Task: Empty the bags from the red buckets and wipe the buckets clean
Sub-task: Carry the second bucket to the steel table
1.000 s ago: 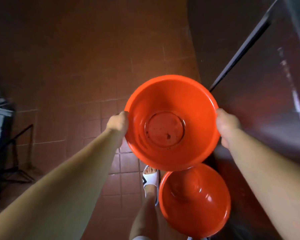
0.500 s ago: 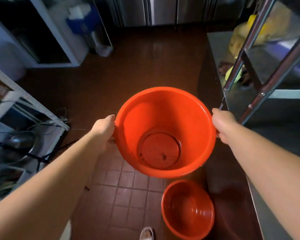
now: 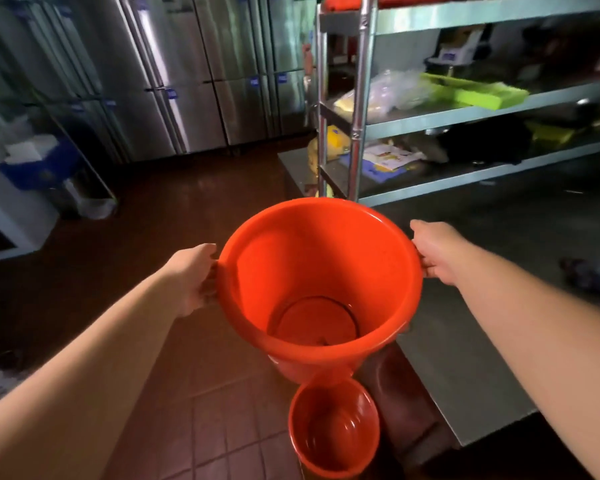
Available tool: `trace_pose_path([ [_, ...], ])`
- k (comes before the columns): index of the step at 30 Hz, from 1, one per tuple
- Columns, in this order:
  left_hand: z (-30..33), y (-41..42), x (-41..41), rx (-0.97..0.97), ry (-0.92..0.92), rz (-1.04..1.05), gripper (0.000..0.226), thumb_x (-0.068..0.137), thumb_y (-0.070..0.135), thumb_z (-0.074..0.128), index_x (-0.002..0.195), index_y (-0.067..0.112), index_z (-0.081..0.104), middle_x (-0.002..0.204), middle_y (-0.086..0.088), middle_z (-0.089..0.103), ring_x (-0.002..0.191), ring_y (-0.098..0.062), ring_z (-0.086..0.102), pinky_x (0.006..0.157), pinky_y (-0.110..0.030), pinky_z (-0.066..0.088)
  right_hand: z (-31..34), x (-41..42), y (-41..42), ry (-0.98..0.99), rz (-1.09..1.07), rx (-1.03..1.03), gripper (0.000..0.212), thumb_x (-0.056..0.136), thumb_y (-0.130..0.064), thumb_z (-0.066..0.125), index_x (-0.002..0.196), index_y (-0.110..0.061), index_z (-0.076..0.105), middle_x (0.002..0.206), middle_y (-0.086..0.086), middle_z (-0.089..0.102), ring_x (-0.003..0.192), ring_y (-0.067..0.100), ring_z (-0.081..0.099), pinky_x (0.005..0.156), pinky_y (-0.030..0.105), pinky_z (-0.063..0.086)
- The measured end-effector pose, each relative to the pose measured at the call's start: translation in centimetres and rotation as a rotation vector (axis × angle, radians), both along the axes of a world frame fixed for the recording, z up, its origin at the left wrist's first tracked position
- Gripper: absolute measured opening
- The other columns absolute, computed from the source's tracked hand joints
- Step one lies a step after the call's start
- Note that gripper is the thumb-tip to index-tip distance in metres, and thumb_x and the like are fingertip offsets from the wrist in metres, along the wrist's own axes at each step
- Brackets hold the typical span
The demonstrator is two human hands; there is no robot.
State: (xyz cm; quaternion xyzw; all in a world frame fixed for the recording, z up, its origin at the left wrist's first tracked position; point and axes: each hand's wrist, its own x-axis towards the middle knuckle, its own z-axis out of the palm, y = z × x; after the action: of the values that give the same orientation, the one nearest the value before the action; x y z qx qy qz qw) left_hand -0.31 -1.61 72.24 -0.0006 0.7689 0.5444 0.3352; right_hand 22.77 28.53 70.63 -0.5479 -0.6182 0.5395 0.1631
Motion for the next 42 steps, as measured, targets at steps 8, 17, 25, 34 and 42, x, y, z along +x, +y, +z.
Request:
trace_pose_path([
  [8,3.2,11.9,13.5,0.030,0.031,-0.320,0.031,0.106,0.038,0.045,0.091,0.017,0.062,0.070,-0.003,0.058,0.059,-0.020,0.055,0.058,-0.028,0.048,2.6,21.9,5.0,0.009,-0.263,0.043,0.042,0.098,-0.049,0.039,0.093,-0.015,0.063,0.065,0.006,0.062,0.057,0.022,0.056,0.053,0.029,0.050],
  [17,2.9,27.4,32.9,0.045,0.068,-0.485,0.028,0.102,0.038,0.053,0.088,0.015,0.062,0.066,-0.005,0.062,0.044,-0.020,0.059,0.039,-0.024,0.048,3.6,45.7,12.7,0.053,-0.444,0.086,0.035,0.098,-0.043,0.041,0.101,-0.015,0.062,0.070,0.008,0.060,0.058,0.022,0.055,0.055,0.028,0.044],
  [25,2.3,37.1,44.9,0.045,0.053,-0.483,0.030,0.107,0.036,0.050,0.093,0.012,0.061,0.070,-0.006,0.062,0.054,-0.022,0.059,0.045,-0.026,0.051,5.0,57.8,20.4,0.067,-0.531,0.051,0.030,0.097,-0.040,0.044,0.095,-0.016,0.062,0.066,0.005,0.062,0.056,0.022,0.058,0.055,0.029,0.051],
  [34,0.5,44.4,41.2,0.019,0.084,-0.380,0.028,0.103,0.037,0.054,0.089,0.015,0.065,0.069,-0.004,0.065,0.062,-0.023,0.062,0.052,-0.029,0.054,1.1,53.1,31.4,0.041,-0.405,0.033,0.035,0.098,-0.043,0.043,0.096,-0.015,0.064,0.067,0.006,0.063,0.055,0.022,0.058,0.054,0.030,0.050],
  [42,-3.7,50.8,33.0,-0.014,0.024,-0.260,0.026,0.102,0.035,0.054,0.081,0.020,0.061,0.066,-0.002,0.060,0.056,-0.021,0.057,0.052,-0.028,0.051,-1.6,42.8,40.2,-0.042,-0.245,-0.009,0.037,0.101,-0.043,0.043,0.087,-0.014,0.062,0.055,0.004,0.058,0.048,0.020,0.054,0.053,0.029,0.048],
])
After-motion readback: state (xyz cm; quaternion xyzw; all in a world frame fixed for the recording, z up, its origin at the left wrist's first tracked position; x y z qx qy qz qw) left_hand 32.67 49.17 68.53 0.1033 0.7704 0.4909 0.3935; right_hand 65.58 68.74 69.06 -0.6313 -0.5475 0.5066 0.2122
